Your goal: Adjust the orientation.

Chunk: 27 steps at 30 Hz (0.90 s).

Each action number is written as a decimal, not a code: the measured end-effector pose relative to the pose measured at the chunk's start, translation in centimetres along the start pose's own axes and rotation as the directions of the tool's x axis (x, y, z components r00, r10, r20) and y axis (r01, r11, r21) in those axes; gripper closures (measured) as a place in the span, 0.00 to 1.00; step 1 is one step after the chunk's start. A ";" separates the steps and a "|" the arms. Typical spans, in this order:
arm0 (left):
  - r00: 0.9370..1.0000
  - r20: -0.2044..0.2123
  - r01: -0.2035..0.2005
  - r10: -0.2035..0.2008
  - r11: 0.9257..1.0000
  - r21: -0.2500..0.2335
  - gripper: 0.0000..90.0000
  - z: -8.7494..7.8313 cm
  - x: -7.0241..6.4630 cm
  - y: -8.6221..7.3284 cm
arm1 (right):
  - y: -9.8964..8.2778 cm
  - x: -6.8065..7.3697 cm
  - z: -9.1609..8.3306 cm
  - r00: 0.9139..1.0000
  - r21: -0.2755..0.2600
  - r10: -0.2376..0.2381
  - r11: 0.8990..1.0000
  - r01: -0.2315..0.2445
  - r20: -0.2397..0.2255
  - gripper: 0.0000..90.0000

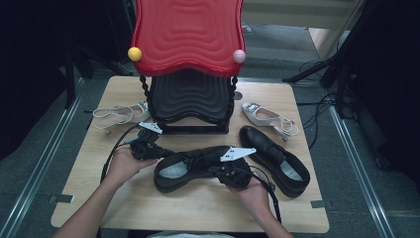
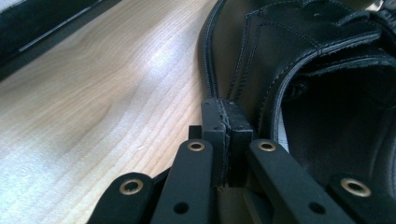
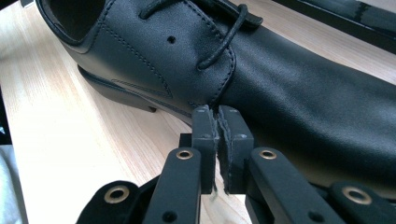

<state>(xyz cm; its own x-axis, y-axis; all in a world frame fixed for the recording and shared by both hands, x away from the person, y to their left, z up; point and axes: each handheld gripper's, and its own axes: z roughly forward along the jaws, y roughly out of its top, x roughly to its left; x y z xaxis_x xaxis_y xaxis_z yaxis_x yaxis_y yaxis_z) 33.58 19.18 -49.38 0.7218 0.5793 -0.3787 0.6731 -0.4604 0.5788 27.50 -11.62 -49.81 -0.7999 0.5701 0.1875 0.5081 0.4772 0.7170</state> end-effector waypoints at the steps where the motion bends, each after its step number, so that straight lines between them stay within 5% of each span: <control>1: 1.000 0.009 0.013 -0.012 1.000 -0.005 1.00 0.0 0.0 0.0 | 0.0 0.0 0.0 1.000 0.002 0.004 1.000 -0.004 -0.001 0.97; 27: 0.996 0.087 -0.017 0.016 1.000 0.010 1.00 0.8 -2.9 -1.4 | 0.4 -1.8 -0.7 0.996 0.050 0.086 0.995 -0.086 0.000 0.97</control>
<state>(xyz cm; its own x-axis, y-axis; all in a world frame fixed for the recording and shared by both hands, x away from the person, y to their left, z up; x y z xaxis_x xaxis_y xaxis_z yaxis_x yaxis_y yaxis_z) 30.64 17.60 -49.72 0.7440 0.5110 -0.4305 0.6621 -0.4770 0.5781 28.94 -12.95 -49.41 -0.7533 0.6088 0.2489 0.5903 0.4589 0.6640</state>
